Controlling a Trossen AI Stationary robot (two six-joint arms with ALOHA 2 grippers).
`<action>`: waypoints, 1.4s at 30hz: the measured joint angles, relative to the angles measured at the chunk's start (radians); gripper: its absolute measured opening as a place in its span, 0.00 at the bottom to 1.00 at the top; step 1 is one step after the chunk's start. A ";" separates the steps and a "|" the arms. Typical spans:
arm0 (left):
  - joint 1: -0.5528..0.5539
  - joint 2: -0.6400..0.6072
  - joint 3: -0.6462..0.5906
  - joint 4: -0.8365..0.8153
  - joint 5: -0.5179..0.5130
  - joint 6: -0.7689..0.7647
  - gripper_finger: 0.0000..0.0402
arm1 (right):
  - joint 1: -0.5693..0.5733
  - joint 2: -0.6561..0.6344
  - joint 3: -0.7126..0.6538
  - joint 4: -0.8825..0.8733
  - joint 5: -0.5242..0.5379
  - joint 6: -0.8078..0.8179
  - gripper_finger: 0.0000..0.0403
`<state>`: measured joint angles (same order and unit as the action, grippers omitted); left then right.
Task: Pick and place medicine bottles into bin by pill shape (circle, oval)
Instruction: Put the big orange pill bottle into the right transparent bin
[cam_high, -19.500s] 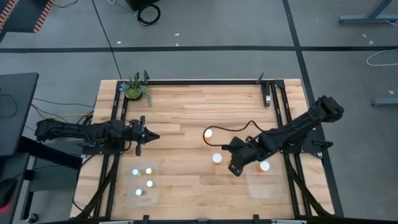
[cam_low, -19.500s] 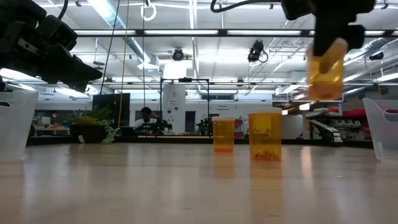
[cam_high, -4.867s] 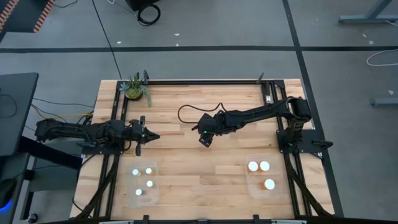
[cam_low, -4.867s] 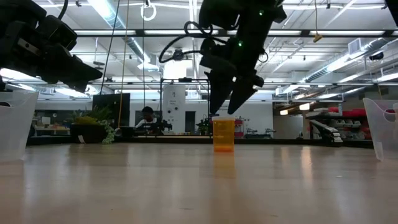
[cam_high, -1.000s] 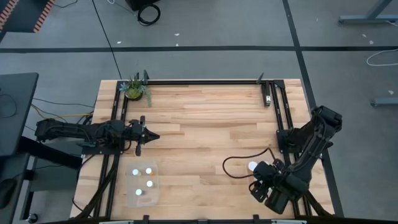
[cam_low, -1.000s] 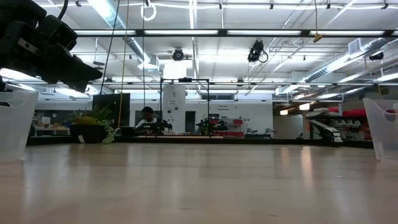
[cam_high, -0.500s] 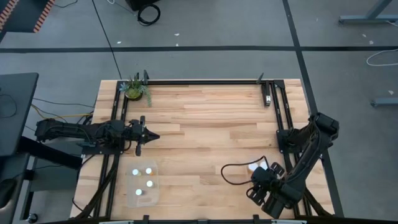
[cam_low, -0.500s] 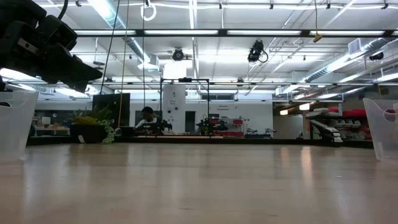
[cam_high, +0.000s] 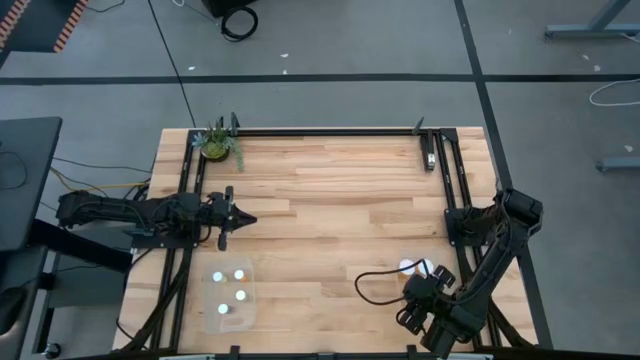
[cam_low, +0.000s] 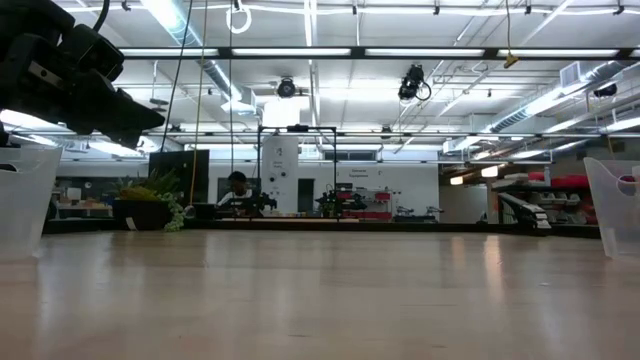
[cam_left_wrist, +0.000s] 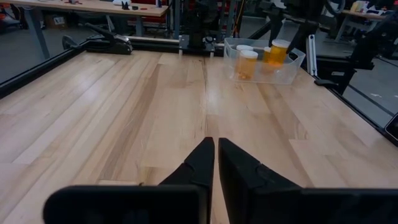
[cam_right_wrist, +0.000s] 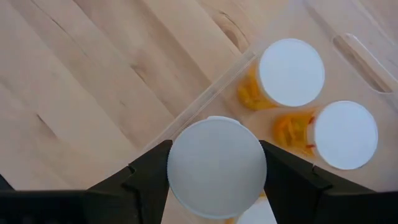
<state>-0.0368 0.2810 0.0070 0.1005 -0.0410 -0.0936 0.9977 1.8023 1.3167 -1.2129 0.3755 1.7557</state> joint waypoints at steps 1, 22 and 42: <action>0.000 0.000 0.000 0.000 0.000 0.000 0.07 | 0.000 0.000 0.000 0.000 0.003 0.000 0.58; 0.000 0.000 0.000 0.000 0.000 0.000 0.08 | 0.000 -0.003 -0.183 0.225 -0.027 0.043 0.58; 0.000 0.000 0.000 0.000 0.000 0.000 0.09 | 0.000 -0.005 -0.181 0.200 -0.028 0.035 0.74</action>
<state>-0.0368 0.2810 0.0068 0.1001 -0.0406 -0.0937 0.9974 1.7968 1.1355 -1.0126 0.3479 1.7903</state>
